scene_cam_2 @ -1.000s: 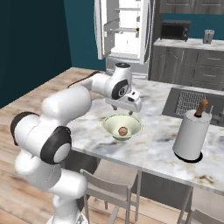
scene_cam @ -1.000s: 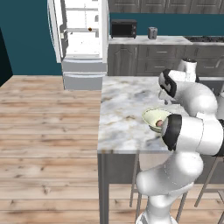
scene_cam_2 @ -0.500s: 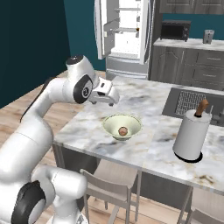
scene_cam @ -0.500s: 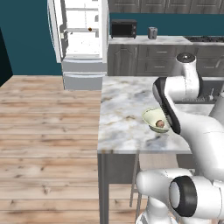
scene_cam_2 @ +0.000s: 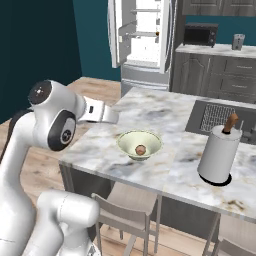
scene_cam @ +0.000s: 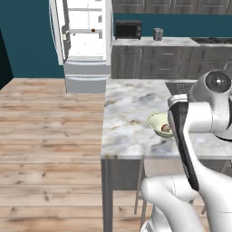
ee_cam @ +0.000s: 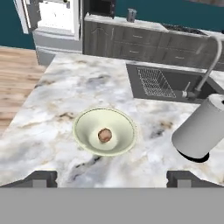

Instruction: Retrieve the tangerine and mango from the fridge and place them into the bowl on the dining table.

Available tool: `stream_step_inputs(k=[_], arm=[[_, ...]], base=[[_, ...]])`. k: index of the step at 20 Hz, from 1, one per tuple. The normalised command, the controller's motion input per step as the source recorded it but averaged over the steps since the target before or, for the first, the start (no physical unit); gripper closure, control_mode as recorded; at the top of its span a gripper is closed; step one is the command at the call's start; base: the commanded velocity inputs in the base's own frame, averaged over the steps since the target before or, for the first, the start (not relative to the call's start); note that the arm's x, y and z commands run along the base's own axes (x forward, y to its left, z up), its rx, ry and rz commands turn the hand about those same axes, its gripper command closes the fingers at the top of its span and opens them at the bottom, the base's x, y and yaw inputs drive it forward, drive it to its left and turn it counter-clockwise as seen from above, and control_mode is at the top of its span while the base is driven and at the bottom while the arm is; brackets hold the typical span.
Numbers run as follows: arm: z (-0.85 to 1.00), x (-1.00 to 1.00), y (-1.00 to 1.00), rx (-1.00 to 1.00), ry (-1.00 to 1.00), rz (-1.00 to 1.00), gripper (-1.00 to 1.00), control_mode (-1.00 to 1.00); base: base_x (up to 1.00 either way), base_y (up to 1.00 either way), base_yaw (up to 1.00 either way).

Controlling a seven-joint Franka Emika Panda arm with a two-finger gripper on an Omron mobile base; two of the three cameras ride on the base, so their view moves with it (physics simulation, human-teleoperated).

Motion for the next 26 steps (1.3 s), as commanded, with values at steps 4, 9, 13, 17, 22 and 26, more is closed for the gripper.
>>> stream_step_inputs(k=[4,9,13,17,22,26], arm=[[0.37,-0.94,-0.02,0.0,-0.29,0.14,-1.0,-1.0],[0.3,-0.81,0.0,0.0,-0.26,0.18,-1.0,-1.0],[0.24,-0.8,0.0,0.0,-0.24,0.23,-1.0,-1.0],[0.04,-0.19,0.01,0.0,-0.06,0.06,-1.0,1.0],[0.0,0.0,0.0,0.0,0.0,0.0,-1.0,1.0],[0.0,0.0,0.0,0.0,0.0,0.0,-1.0,1.0]], base=[[0.0,0.0,0.0],[0.0,0.0,0.0],[0.0,0.0,0.0],[-0.41,0.25,0.12],[-0.15,0.59,0.04],[0.09,0.98,0.0]])
